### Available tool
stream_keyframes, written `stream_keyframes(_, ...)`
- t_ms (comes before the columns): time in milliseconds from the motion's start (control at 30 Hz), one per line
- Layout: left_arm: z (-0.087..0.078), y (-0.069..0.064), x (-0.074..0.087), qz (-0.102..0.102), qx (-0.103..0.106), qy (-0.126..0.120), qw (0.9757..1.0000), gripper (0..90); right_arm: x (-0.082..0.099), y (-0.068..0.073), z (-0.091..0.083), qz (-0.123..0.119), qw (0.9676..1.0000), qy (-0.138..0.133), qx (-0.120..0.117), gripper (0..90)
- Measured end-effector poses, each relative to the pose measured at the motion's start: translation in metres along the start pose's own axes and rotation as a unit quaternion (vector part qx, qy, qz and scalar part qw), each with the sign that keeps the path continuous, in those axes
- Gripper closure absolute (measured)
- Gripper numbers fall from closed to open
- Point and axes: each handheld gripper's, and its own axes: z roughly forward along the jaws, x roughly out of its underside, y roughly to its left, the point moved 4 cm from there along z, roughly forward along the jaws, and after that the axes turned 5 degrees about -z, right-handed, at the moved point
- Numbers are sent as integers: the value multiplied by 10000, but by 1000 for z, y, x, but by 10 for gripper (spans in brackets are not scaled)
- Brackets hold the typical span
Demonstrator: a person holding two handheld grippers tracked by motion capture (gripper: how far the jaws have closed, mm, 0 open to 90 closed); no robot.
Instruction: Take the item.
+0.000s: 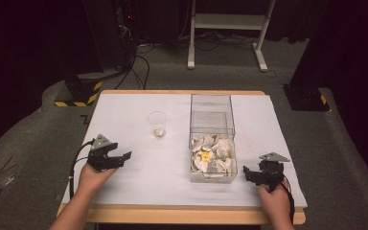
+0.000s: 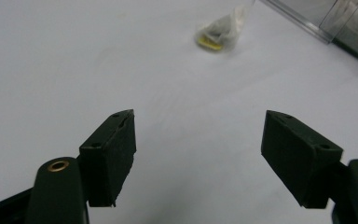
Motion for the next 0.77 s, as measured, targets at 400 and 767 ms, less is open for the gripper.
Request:
stream_keyframes(400, -10, 20, 47, 8, -423, 484, 9979, 219, 0, 0, 0, -1, 10000, -3, 13, 95)
stream_keyframes(767, -8, 18, 51, 66, -543, 476, 9974, 194, 0, 0, 0, -4, 10000, -6, 15, 94)
